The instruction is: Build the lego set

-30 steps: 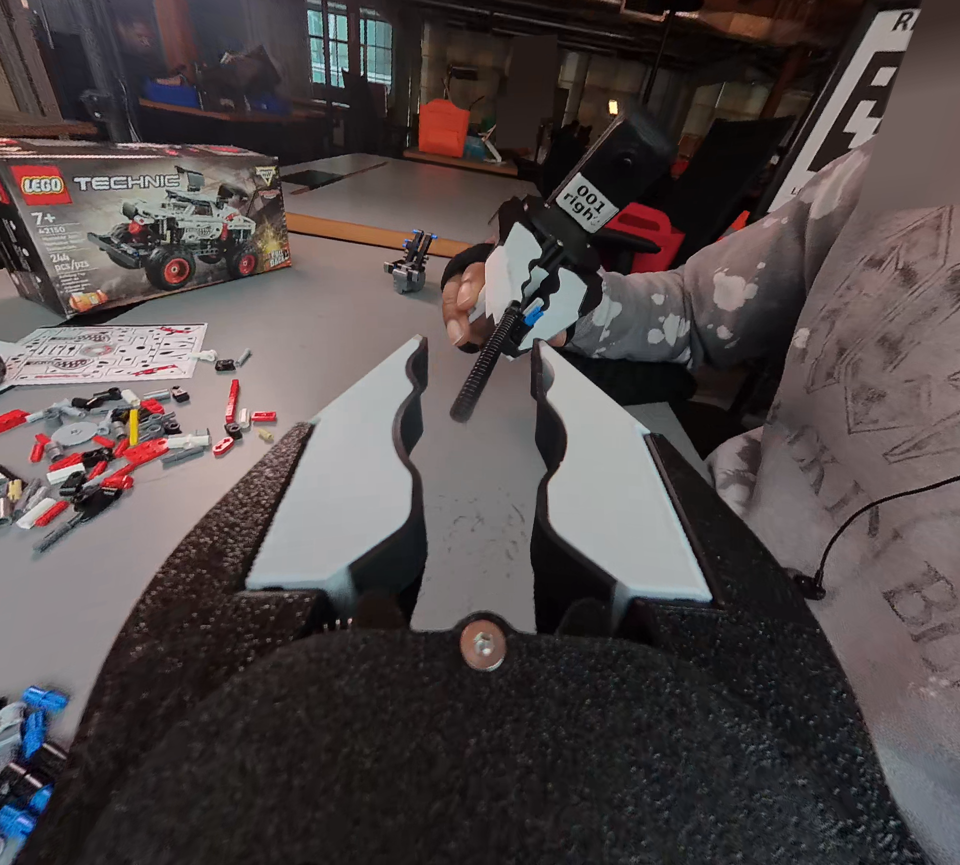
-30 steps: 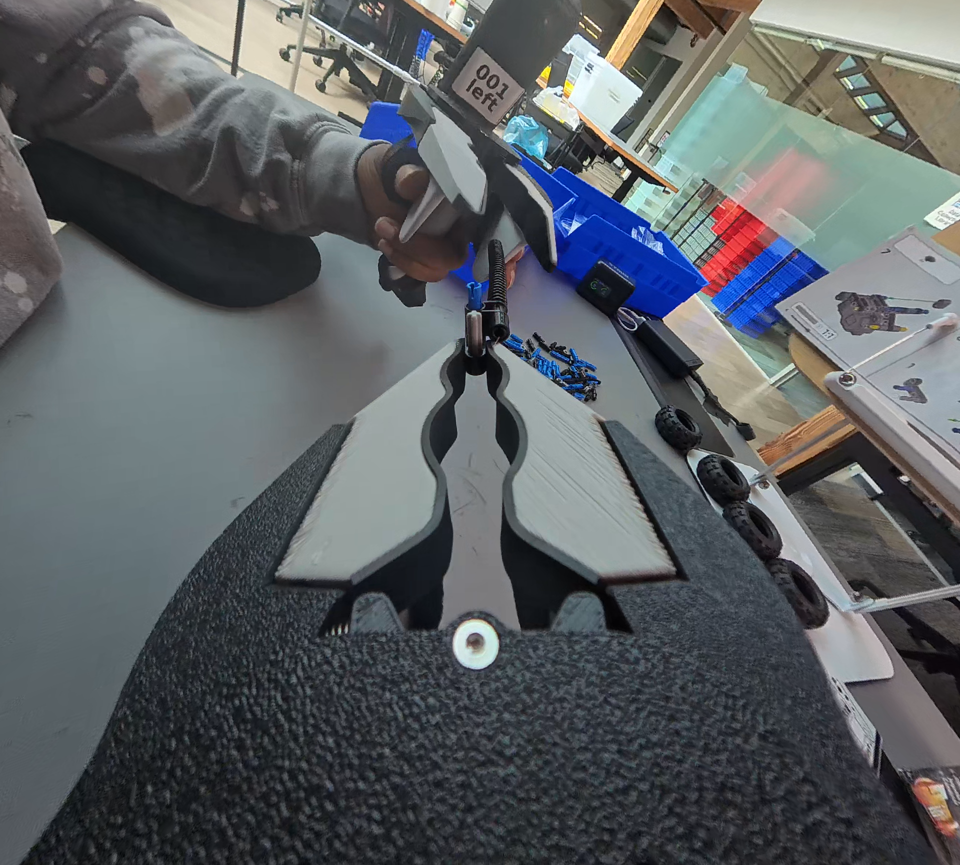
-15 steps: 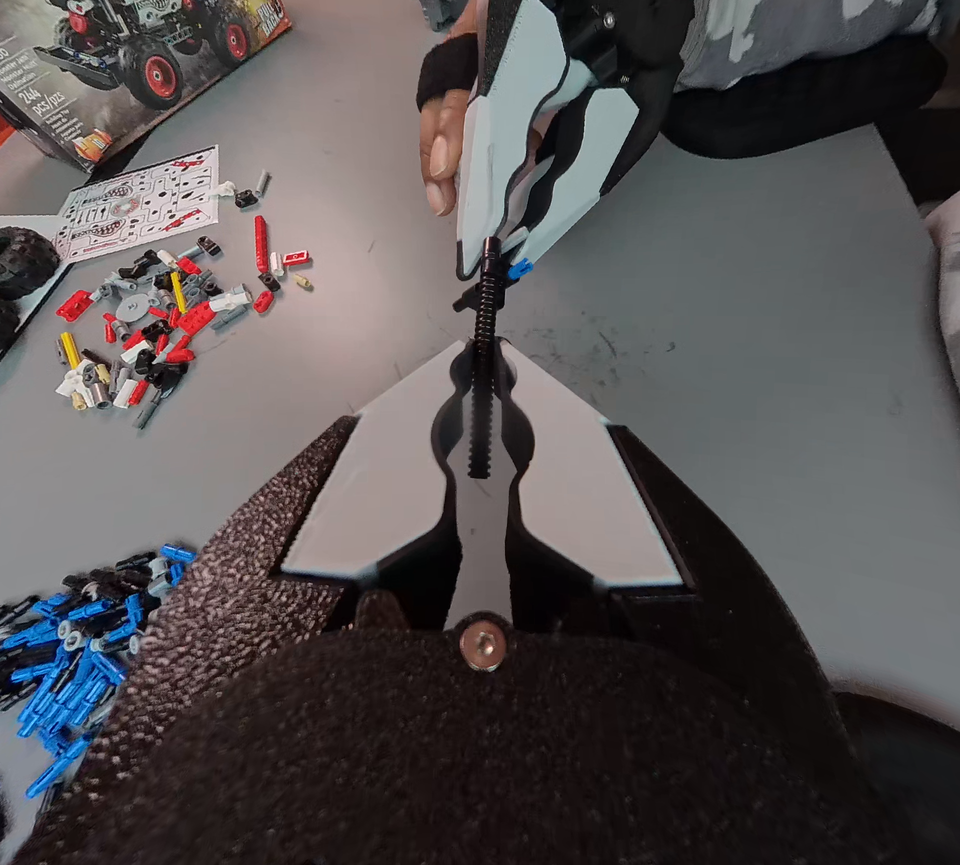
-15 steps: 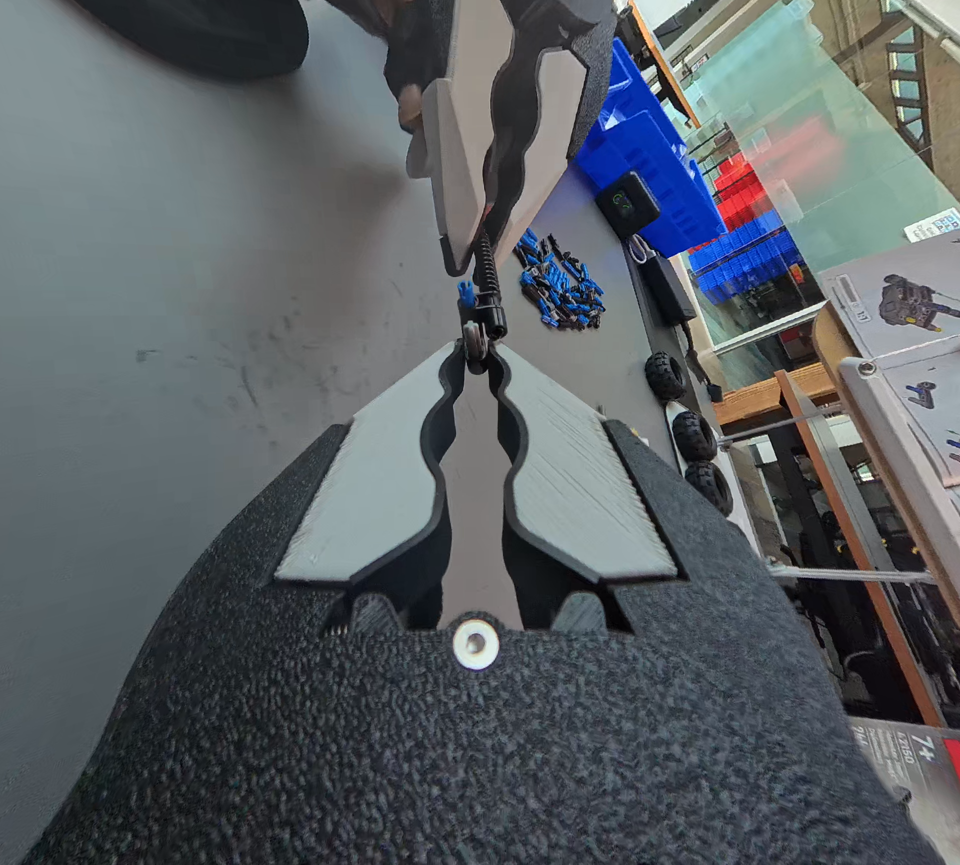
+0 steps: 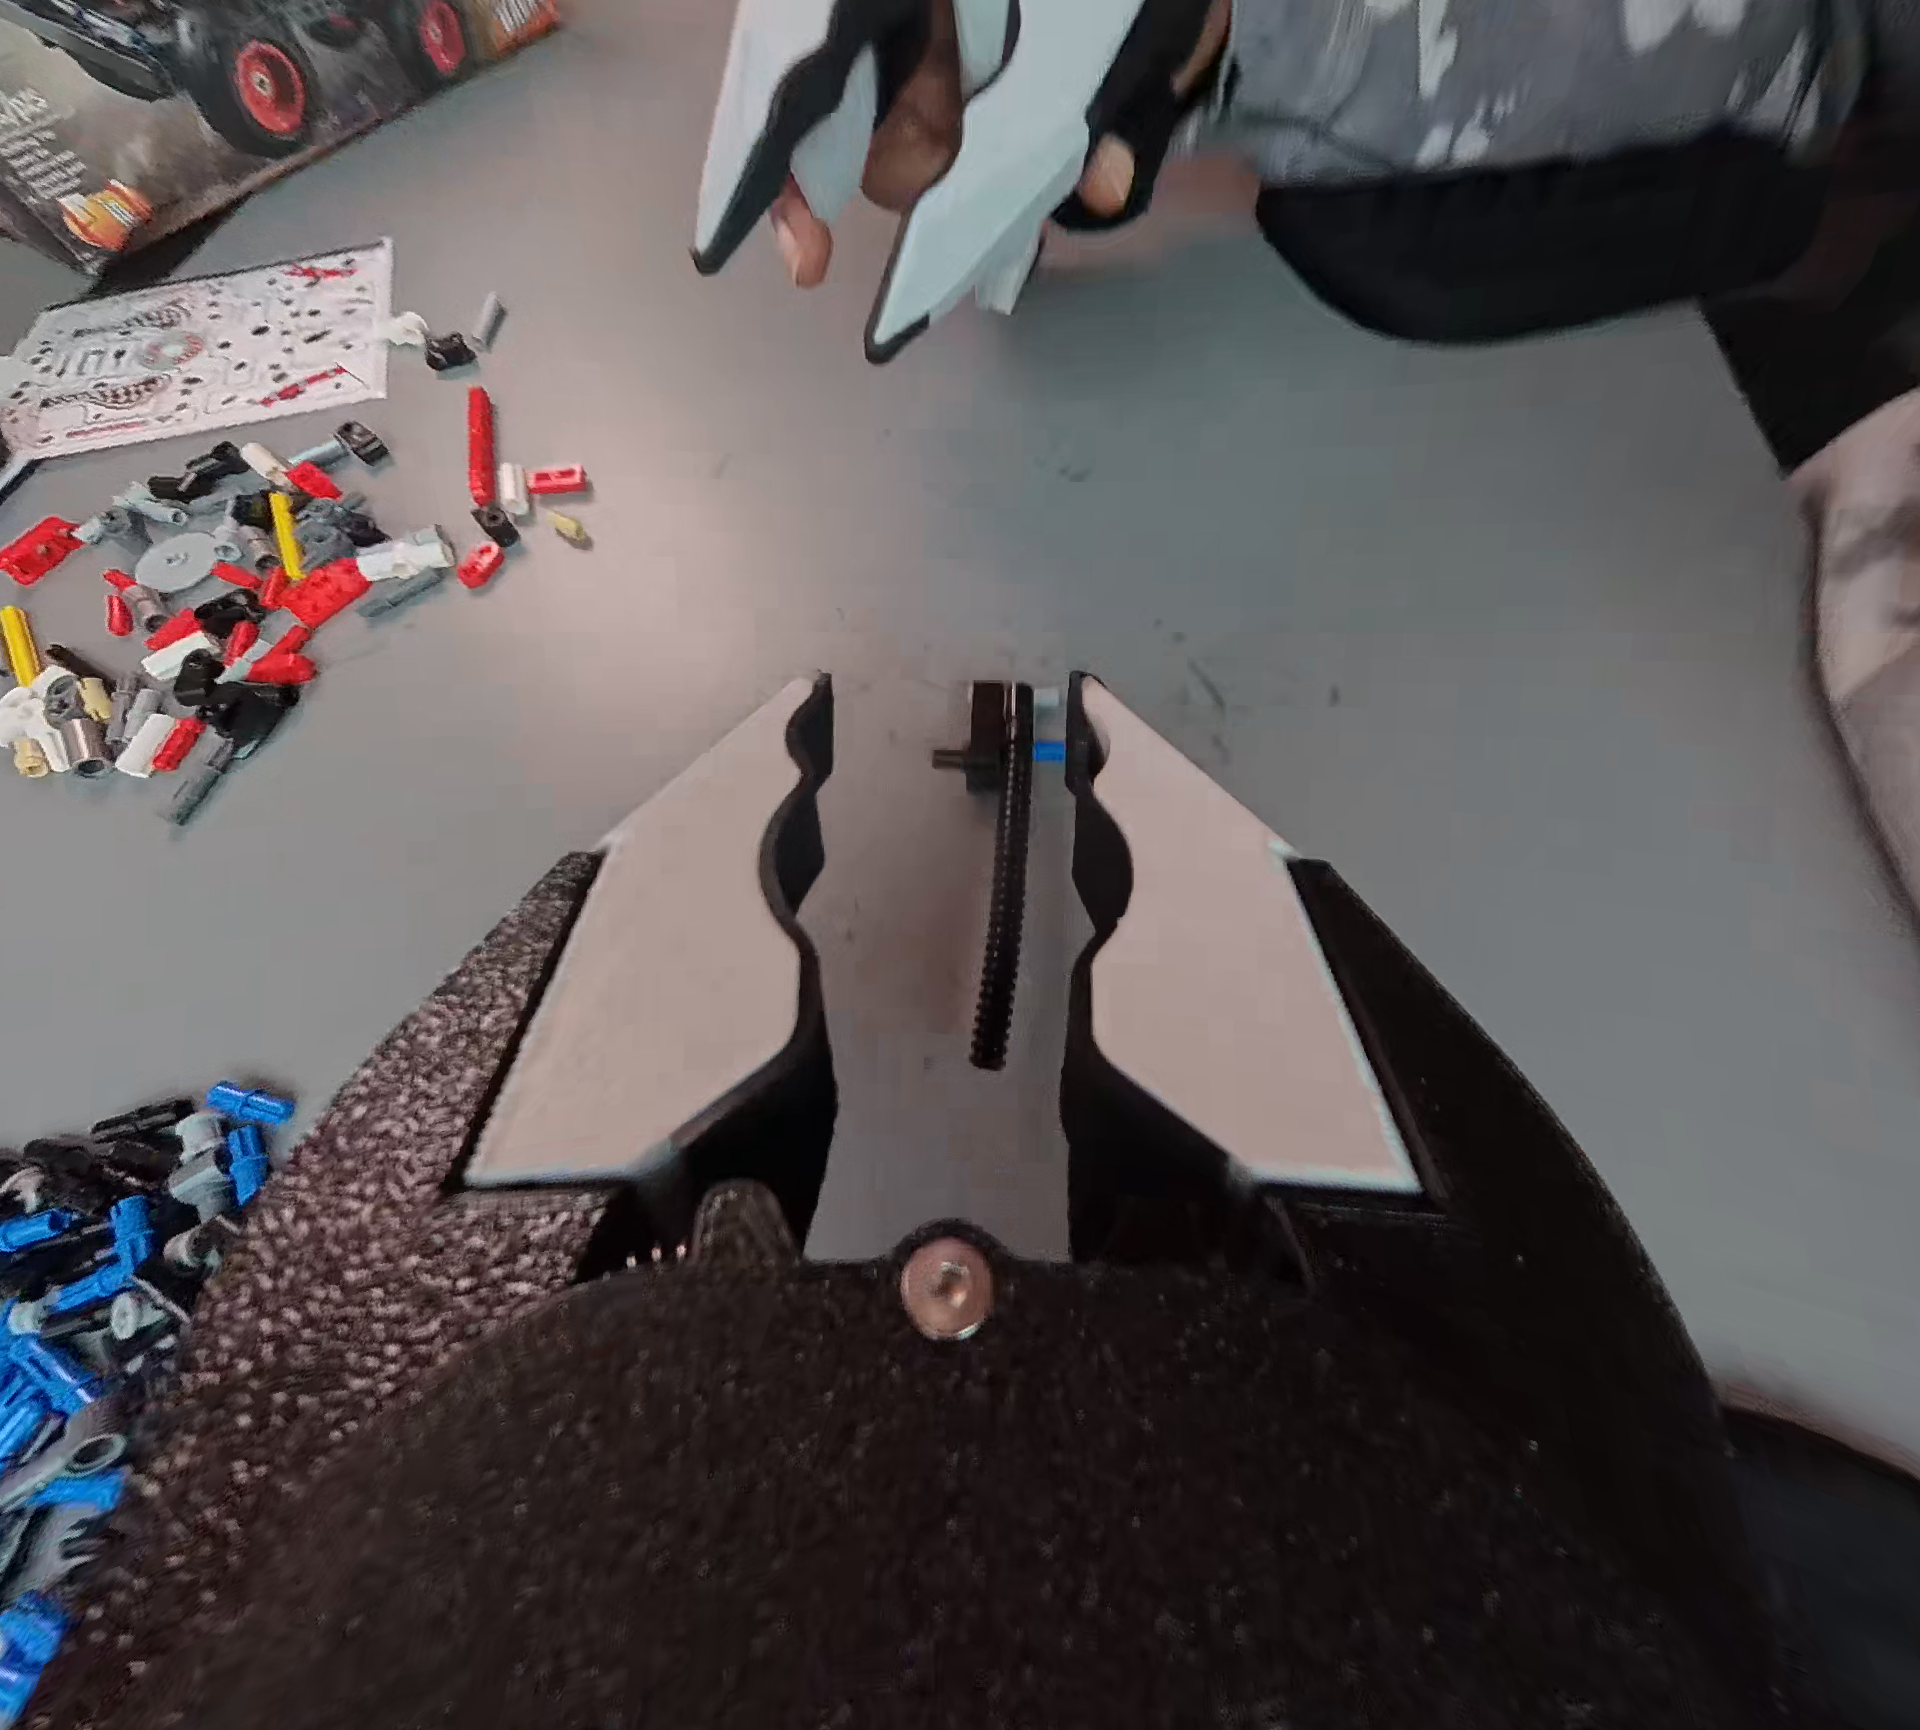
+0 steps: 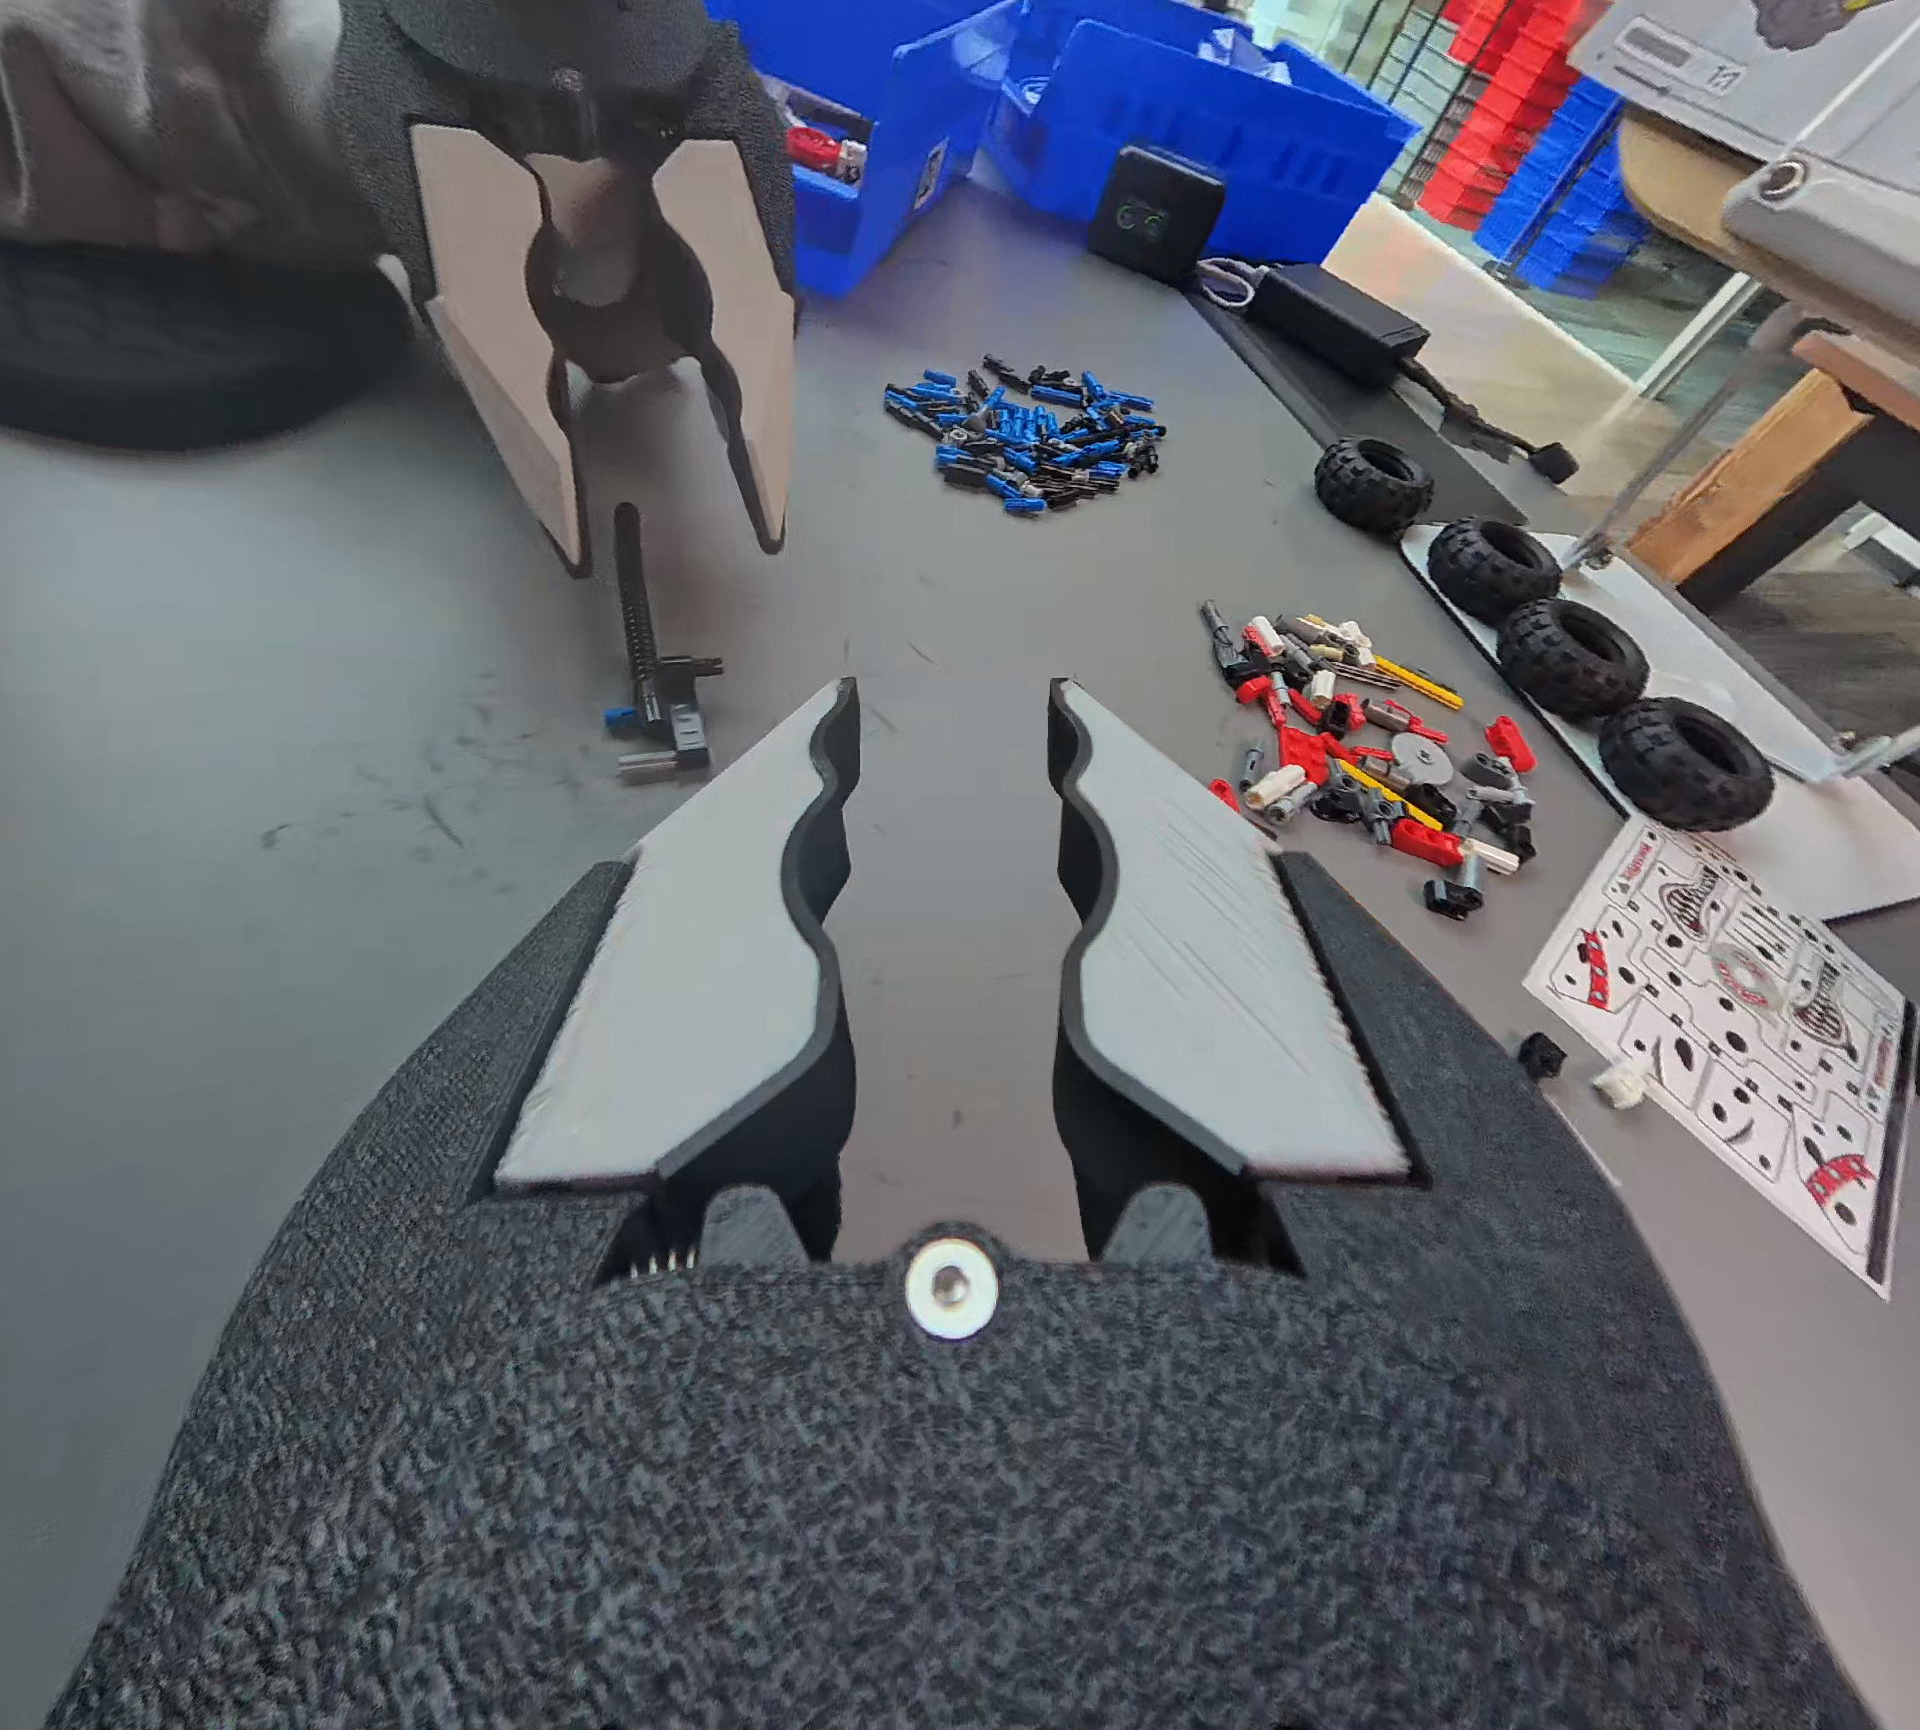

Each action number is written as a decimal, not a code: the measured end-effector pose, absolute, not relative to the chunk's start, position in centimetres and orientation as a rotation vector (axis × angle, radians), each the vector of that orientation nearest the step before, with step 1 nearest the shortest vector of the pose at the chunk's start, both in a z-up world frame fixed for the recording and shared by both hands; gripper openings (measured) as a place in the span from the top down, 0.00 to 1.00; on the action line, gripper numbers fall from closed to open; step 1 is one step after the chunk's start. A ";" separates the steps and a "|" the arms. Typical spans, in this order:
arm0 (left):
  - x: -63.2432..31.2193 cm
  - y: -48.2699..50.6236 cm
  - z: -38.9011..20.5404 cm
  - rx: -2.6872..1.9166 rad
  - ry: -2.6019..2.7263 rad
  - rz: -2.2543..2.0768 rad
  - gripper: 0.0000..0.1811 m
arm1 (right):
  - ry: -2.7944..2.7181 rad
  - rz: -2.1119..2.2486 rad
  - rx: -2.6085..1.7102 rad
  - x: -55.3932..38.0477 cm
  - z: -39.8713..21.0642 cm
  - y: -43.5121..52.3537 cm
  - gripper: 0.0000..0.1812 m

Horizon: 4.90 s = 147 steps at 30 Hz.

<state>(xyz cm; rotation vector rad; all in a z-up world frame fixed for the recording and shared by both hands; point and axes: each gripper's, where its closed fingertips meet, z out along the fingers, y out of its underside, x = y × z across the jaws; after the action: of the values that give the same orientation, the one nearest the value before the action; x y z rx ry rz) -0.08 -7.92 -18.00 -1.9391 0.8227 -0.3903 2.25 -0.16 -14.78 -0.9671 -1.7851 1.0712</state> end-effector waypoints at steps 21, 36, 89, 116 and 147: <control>-6.0 -5.5 -11.3 -1.675 0.224 -0.425 0.78 | -1.114 1.030 -1.530 -15.0 1.7 41.5 0.60; -5.1 -5.5 -11.6 -1.692 0.263 -0.449 0.79 | -1.262 1.126 -1.512 -13.6 0.4 35.5 0.76; -3.3 -5.8 -12.9 -1.770 0.331 -0.434 0.79 | -0.832 0.723 -1.266 -10.2 -3.2 32.9 0.98; -4.6 -6.9 -12.9 -1.822 0.399 -0.379 0.79 | -1.686 0.182 -1.677 26.6 -13.5 24.9 0.62; 0.1 -8.4 -12.8 -1.767 0.529 -0.423 0.80 | -1.261 2.637 -0.878 11.4 -1.0 0.8 0.73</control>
<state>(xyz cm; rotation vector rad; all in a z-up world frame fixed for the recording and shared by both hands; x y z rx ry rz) 0.09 -8.38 -12.76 -1.7668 0.5286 -0.4228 11.44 0.79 -0.97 -0.8785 -1.2613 2.6373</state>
